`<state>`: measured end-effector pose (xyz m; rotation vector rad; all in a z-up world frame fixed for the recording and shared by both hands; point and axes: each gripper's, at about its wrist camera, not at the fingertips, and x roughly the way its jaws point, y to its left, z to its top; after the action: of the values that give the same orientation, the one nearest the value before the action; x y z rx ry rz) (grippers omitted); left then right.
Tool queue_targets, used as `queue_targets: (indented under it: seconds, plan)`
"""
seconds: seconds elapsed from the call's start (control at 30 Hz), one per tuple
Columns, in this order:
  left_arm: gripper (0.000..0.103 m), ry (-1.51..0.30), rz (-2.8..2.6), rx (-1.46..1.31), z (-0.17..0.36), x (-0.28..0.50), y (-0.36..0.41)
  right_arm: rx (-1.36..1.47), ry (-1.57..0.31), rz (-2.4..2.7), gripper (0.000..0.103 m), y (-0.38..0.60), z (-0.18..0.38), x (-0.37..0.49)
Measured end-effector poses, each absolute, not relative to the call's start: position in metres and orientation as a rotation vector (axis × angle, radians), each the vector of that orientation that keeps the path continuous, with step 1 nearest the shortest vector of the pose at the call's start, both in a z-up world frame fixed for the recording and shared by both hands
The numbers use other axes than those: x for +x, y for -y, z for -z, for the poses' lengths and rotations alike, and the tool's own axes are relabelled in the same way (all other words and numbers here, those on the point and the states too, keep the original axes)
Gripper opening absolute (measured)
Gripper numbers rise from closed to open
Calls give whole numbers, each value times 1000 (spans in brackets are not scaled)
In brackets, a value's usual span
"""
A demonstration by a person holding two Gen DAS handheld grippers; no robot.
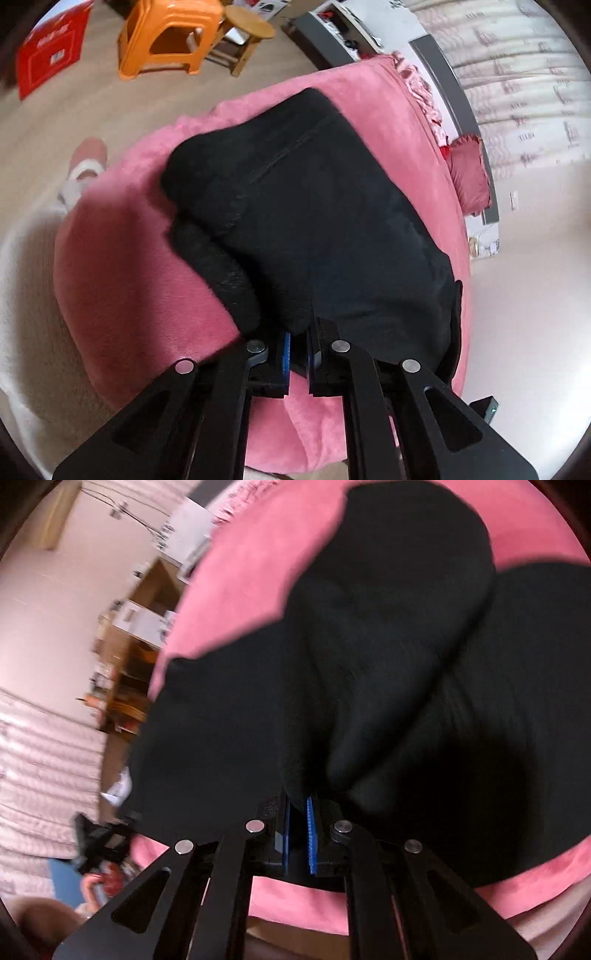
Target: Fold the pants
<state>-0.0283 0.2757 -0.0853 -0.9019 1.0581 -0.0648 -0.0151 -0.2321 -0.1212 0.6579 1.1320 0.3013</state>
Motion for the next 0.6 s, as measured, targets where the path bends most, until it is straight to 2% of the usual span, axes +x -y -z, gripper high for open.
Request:
queue_targets:
  seconds: [0.07, 0.13, 0.2, 0.37, 0.4, 0.43, 0.47, 0.57, 0.6]
  plan:
    - [15, -1046, 61, -808, 68, -27, -271, 733, -1122, -313, 17, 240, 118, -13]
    - [18, -994, 34, -765, 51, -36, -271, 764, -1104, -320, 34, 246, 114, -14]
    - [18, -916, -11, -770, 40, -52, -279, 710, -1071, -284, 40, 253, 100, -16]
    - [18, -686, -263, -634, -8, -67, -289, 531, -995, -141, 44, 268, 64, -23]
    - [20, -663, -264, -622, -11, -66, -287, 499, -974, -107, 49, 271, 58, -24]
    - [36, -666, -249, -600, -13, -59, -282, 464, -947, -63, 58, 274, 50, -18]
    - [52, -679, -226, -584, -13, -50, -275, 448, -937, -38, 62, 274, 48, -12]
    - [61, -707, -138, -549, -2, -18, -242, 448, -903, -21, 65, 265, 39, 15]
    - [63, -736, -102, -531, 3, -6, -228, 444, -899, -16, 69, 262, 37, 18]
